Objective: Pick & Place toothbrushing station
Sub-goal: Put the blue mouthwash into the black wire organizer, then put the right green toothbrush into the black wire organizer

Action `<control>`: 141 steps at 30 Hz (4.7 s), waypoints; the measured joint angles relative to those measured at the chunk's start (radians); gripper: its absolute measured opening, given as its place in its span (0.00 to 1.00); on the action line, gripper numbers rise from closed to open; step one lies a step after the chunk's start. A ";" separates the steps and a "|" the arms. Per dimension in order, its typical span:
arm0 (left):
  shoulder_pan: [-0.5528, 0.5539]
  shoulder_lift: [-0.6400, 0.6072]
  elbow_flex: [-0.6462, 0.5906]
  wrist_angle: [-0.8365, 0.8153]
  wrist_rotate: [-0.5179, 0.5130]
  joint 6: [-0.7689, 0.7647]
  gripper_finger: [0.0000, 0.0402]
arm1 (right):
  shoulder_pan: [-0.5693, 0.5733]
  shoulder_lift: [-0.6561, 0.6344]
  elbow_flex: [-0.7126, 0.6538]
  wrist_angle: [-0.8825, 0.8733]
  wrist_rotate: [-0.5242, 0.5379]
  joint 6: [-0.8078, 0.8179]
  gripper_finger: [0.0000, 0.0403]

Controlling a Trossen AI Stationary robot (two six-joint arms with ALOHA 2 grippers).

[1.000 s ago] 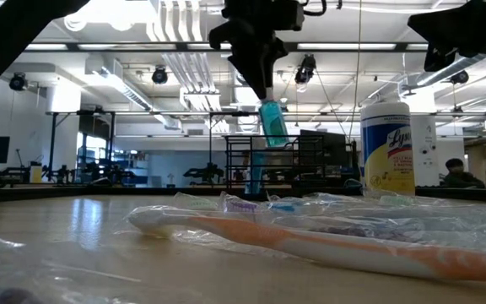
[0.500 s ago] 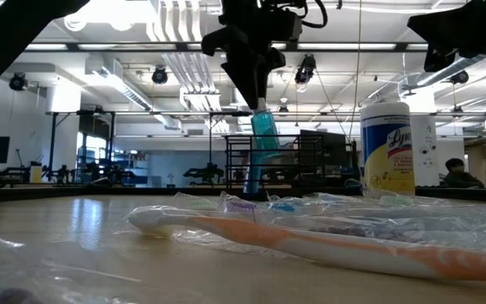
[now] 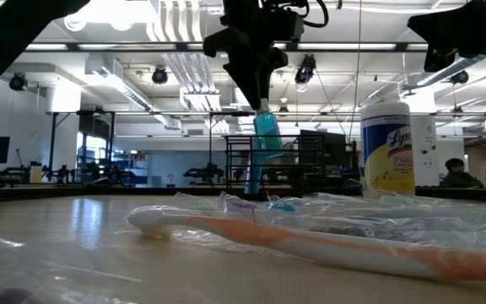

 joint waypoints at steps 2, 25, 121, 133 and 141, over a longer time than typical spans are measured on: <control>0.000 0.005 0.000 0.005 0.000 0.001 0.24 | 0.000 0.000 0.000 0.000 0.000 0.000 0.02; 0.000 0.104 -0.002 0.036 -0.011 0.059 0.24 | 0.000 0.000 0.000 -0.006 0.000 0.000 0.02; -0.079 -2.121 -2.145 1.231 -0.077 -0.540 0.03 | 0.000 0.195 0.085 -0.228 0.188 0.490 0.02; -0.080 -2.113 -2.144 1.220 -0.073 -0.723 0.05 | 0.051 0.750 0.424 -0.734 0.149 0.902 0.02; -0.080 -2.104 -2.144 1.219 -0.071 -0.838 0.07 | 0.195 1.130 0.628 -0.799 -0.007 0.982 0.02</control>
